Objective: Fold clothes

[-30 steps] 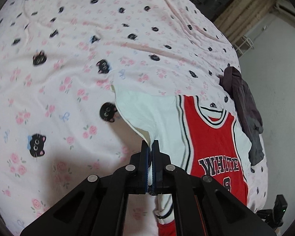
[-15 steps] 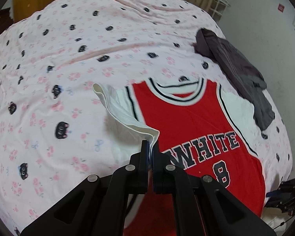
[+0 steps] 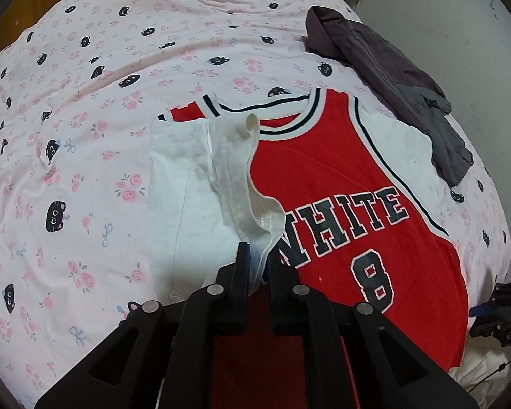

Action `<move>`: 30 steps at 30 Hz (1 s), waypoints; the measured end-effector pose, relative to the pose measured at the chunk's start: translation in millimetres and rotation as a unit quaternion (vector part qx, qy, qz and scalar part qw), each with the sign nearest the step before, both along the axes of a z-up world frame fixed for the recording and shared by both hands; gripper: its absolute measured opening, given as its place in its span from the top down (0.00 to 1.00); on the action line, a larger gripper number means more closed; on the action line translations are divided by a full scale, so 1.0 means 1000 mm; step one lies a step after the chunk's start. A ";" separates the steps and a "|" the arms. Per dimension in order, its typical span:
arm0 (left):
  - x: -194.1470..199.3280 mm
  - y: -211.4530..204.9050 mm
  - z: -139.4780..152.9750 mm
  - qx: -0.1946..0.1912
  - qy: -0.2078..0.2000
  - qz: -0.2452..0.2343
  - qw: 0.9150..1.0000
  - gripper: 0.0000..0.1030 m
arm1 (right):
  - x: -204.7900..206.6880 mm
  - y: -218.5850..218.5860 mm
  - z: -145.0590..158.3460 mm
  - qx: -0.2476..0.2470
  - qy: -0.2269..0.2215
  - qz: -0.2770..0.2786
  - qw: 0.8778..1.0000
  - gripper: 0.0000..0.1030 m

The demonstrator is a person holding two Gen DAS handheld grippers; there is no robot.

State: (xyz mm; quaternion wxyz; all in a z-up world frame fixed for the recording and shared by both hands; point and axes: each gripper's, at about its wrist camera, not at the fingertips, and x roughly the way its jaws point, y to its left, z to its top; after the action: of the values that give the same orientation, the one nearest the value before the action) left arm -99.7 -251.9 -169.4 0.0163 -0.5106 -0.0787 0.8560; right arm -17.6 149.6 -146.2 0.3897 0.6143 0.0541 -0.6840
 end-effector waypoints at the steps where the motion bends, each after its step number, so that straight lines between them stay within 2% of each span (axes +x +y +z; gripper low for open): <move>1: 0.000 0.001 0.001 -0.005 -0.001 -0.005 1.000 0.87 | 0.000 0.000 0.000 0.000 0.000 0.001 1.000 0.65; 5: 0.003 0.011 0.004 -0.044 0.001 -0.023 0.999 0.79 | -0.001 0.000 -0.001 0.001 0.000 0.002 1.000 0.65; 10: 0.005 0.029 0.009 -0.031 0.003 -0.065 0.997 0.74 | -0.004 0.005 -0.001 0.002 0.000 0.002 1.000 0.65; 16: 0.009 0.029 0.014 -0.016 0.012 -0.052 0.998 0.73 | -0.005 0.006 0.002 0.003 0.002 0.003 1.000 0.65; 20: 0.009 -0.005 0.021 0.003 0.035 0.027 0.999 0.73 | -0.005 0.006 0.004 0.004 0.005 0.005 1.000 0.65; 24: 0.004 -0.042 0.016 -0.007 0.042 0.096 0.994 0.73 | -0.006 0.004 0.004 0.005 0.006 0.007 1.000 0.65; 27: -0.005 -0.054 0.004 -0.022 0.031 0.110 0.993 0.73 | -0.006 0.003 0.004 0.006 0.006 0.009 1.000 0.65; 30: -0.013 -0.056 -0.019 -0.033 0.004 0.104 0.994 0.73 | -0.007 0.002 0.003 0.008 0.005 0.010 1.000 0.65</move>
State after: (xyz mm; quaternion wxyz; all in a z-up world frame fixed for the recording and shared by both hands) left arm -112.9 -307.5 -188.7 -0.0888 -0.4966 -0.1031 0.8572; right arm -24.2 151.4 -142.8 0.3912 0.6134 0.0675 -0.6827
